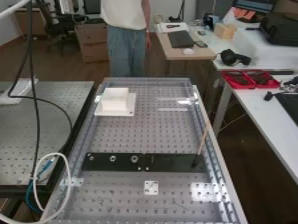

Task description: Grab the bearing and place it in the white container

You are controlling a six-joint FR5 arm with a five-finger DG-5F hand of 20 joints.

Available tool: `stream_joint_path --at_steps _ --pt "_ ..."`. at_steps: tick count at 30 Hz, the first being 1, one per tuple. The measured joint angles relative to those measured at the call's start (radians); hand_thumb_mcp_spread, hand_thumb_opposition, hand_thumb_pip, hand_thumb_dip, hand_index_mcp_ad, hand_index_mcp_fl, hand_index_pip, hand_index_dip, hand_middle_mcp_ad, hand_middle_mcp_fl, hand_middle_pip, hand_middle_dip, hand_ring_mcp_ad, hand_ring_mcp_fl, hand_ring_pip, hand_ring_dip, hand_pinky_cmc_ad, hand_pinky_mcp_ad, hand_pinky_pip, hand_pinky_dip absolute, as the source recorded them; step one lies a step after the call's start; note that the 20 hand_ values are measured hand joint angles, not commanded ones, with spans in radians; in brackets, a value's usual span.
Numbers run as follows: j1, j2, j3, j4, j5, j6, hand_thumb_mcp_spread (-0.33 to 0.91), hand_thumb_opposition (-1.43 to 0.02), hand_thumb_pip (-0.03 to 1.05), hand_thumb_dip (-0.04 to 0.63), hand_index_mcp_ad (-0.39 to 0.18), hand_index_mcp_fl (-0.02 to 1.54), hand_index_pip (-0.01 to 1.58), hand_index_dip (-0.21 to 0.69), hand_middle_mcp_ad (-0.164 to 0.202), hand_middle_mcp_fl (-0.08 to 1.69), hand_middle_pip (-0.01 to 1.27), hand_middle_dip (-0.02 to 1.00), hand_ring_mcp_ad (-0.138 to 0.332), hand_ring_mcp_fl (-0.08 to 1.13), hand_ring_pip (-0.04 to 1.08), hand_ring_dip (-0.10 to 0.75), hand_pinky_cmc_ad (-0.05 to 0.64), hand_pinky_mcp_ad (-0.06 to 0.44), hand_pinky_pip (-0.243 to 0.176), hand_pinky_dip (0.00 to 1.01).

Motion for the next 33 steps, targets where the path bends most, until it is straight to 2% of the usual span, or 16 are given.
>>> stream_joint_path --at_steps 3,5,7,8,9,10,11,13,14,20,21,26,33 --pt "0.000 0.000 0.000 0.000 0.000 0.000 0.00 0.00 0.00 0.003 -0.007 0.00 0.00 0.009 0.077 0.01 0.02 0.03 0.059 0.01 0.01 0.019 0.063 0.052 -0.010 0.01" --pt "0.000 0.000 -0.001 0.001 -0.001 0.001 0.00 -0.01 0.01 0.000 0.010 0.00 0.00 0.009 0.065 0.01 0.02 0.02 0.051 0.01 0.02 0.019 0.045 0.033 -0.010 0.02" --pt "-0.001 0.002 -0.003 0.004 -0.001 -0.001 0.11 -0.14 0.18 0.016 0.010 0.00 0.01 0.017 0.063 0.00 0.05 0.03 0.051 0.01 0.02 0.019 0.051 0.049 -0.012 0.04" --pt "-0.001 0.002 -0.004 0.005 -0.001 -0.001 0.18 -0.26 0.28 0.023 0.010 0.01 0.02 0.017 0.063 0.00 0.08 0.04 0.051 0.01 0.02 0.019 0.051 0.063 -0.012 0.06" --pt "-0.001 0.002 -0.005 0.006 -0.001 -0.001 0.22 -0.34 0.32 0.024 0.010 0.00 0.02 0.033 0.063 0.01 0.09 0.06 0.052 0.00 0.04 0.021 0.084 0.101 -0.012 0.09" --pt "-0.001 0.002 -0.006 0.007 -0.001 -0.001 0.23 -0.39 0.31 0.024 0.010 0.01 0.03 0.037 0.063 0.00 0.09 0.08 0.051 0.00 0.05 0.023 0.096 0.113 -0.012 0.11" --pt "-0.001 0.002 -0.006 0.007 -0.001 -0.001 0.23 -0.46 0.30 0.021 0.010 0.00 0.04 0.049 0.063 0.01 0.10 0.10 0.049 0.01 0.06 0.024 0.127 0.152 -0.028 0.14" --pt "-0.001 0.002 -0.007 0.007 -0.002 0.000 0.23 -0.50 0.29 0.021 0.010 0.01 0.05 0.061 0.063 0.01 0.10 0.11 0.065 0.00 0.06 0.030 0.178 0.183 -0.028 0.17" --pt "-0.002 0.002 -0.007 0.008 -0.002 0.000 0.24 -0.54 0.29 0.024 0.010 0.01 0.05 0.077 0.063 0.01 0.11 0.13 0.075 0.00 0.07 0.044 0.216 0.202 -0.044 0.19" --pt "-0.003 0.002 -0.008 0.009 -0.004 0.001 0.25 -0.62 0.31 0.021 0.010 0.01 0.07 0.094 0.070 0.01 0.14 0.16 0.115 0.00 0.09 0.051 0.295 0.265 -0.058 0.23" --pt "-0.004 0.002 -0.007 0.009 -0.004 0.001 0.25 -0.62 0.31 0.019 0.010 0.01 0.07 0.094 0.070 0.01 0.14 0.16 0.126 0.00 0.09 0.051 0.298 0.260 -0.061 0.23" --pt "-0.004 0.002 -0.005 0.008 -0.005 0.001 0.24 -0.63 0.31 0.019 0.010 0.01 0.07 0.096 0.070 0.01 0.13 0.16 0.119 0.00 0.09 0.059 0.330 0.281 -0.063 0.24" --pt "-0.003 0.006 -0.006 0.009 -0.003 0.000 0.25 -0.65 0.32 0.023 0.007 0.02 0.07 0.098 0.075 0.01 0.14 0.17 0.143 0.00 0.10 0.059 0.330 0.278 -0.063 0.24"
